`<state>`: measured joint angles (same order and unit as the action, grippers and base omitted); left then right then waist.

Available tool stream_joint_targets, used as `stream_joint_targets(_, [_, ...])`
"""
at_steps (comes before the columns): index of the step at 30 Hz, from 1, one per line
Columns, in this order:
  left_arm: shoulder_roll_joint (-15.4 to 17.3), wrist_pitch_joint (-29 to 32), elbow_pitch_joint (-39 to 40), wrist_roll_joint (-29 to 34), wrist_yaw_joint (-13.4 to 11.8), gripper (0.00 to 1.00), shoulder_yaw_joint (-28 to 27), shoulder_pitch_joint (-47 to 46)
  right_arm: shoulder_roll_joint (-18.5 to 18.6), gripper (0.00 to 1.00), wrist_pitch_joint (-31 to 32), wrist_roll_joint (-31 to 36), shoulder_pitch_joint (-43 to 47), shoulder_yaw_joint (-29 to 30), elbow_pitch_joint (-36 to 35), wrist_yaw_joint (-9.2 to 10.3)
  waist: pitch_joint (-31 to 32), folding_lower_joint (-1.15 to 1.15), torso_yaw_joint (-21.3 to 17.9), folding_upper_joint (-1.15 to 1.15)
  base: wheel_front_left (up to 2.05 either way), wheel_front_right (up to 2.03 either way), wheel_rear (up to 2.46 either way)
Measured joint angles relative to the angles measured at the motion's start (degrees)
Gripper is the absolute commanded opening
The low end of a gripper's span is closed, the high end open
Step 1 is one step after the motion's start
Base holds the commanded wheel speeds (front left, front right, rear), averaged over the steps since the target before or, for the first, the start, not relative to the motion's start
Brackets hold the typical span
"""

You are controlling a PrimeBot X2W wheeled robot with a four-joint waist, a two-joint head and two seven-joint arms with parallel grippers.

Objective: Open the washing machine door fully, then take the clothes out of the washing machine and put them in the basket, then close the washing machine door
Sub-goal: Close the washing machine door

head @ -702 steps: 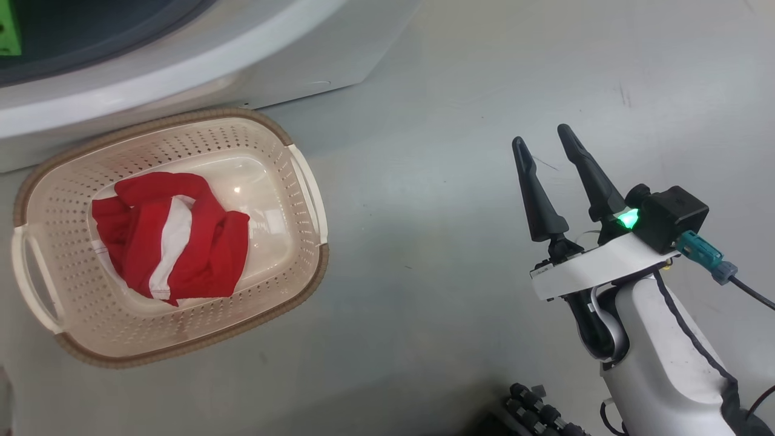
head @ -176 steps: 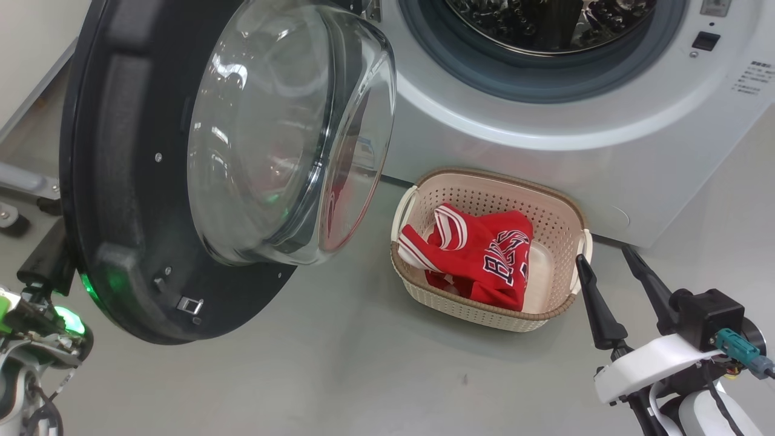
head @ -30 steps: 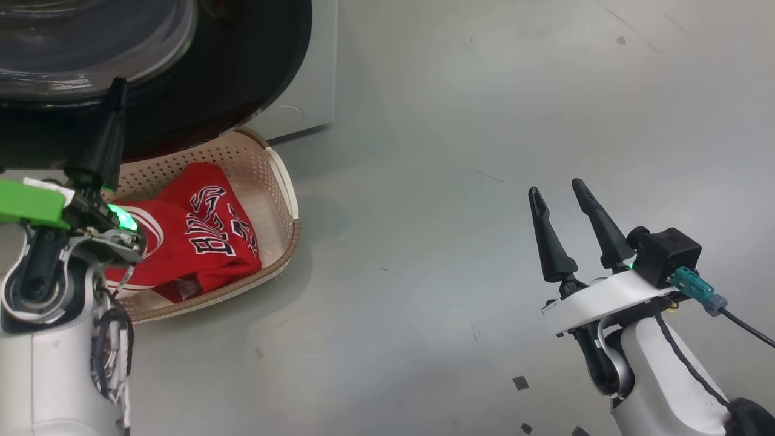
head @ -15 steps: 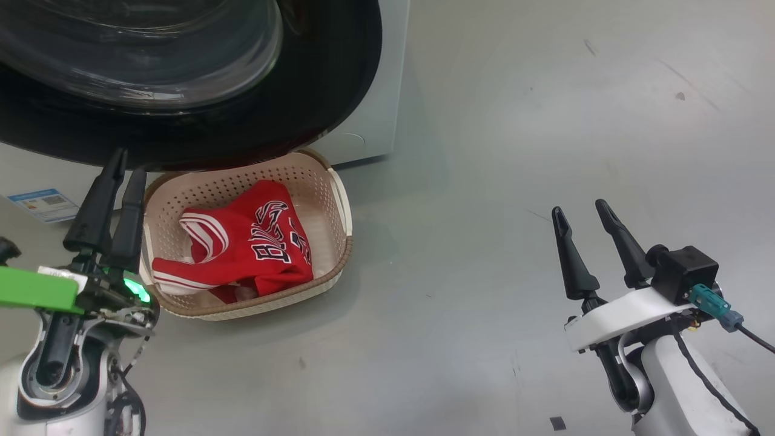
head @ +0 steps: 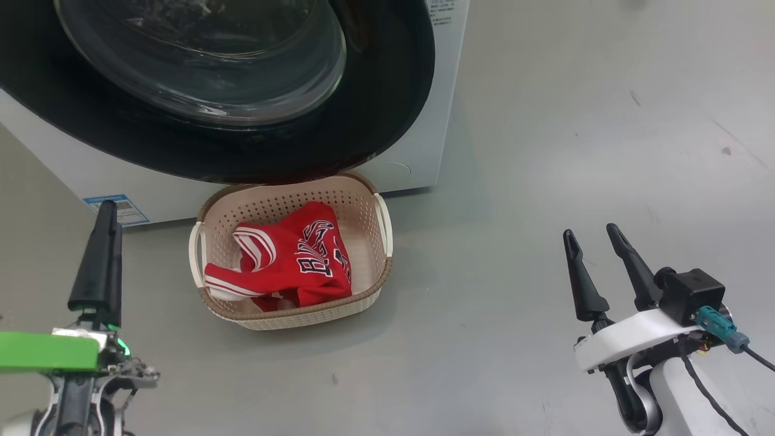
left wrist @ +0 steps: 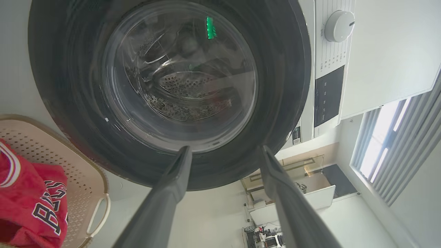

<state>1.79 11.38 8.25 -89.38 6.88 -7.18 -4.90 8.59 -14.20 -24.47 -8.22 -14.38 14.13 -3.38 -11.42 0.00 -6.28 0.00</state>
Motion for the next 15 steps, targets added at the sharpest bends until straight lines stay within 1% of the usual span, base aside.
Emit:
stream_joint_targets(2, [0.1, -1.3, 1.1, 4.0, 0.0, 1.00, 0.6, 1.4, 0.2, 1.00, 0.0, 0.0, 0.5, 0.2, -0.2, 0.04, 0.5, 0.00, 0.6, 0.00, 0.00, 0.00, 0.00])
stream_joint_targets(4, [0.6, -2.7, 2.3, 10.3, 0.0, 1.00, 2.0, 2.7, 0.4, 1.00, 0.0, 0.0, 0.9, 0.4, -0.4, 0.53, 1.0, 0.00, 1.2, 0.00, 0.00, 0.00, 0.00])
stream_joint_targets(8, [3.2, -5.8, 3.7, 19.6, 0.0, 1.00, 3.6, 5.0, 0.5, 1.00, 0.0, 0.0, 1.1, 0.5, -0.7, 0.55, 1.9, 0.00, 2.1, 0.00, 0.00, 0.00, 0.00])
stream_joint_targets(11, [5.9, -8.1, 3.8, 28.2, 0.0, 1.00, 4.9, 7.0, 0.6, 1.00, 0.0, 0.1, 1.5, 0.5, -0.8, 0.58, 2.7, 0.00, 2.5, 0.00, 0.00, 0.00, 0.00])
stream_joint_targets(14, [7.1, -10.6, 3.3, 35.2, 0.0, 1.00, 6.1, 8.8, 0.8, 1.00, 0.0, 0.1, 2.2, 0.5, -0.8, 0.71, 3.6, 0.00, 3.0, 0.00, 0.00, 0.00, 0.00])
stream_joint_targets(15, [7.7, -11.1, 2.9, 37.8, 0.0, 1.00, 6.5, 9.5, 0.8, 1.00, 0.0, 0.1, 2.5, 0.5, -0.8, 1.09, 3.9, 0.00, 3.2, 0.00, 0.00, 0.00, 0.00])
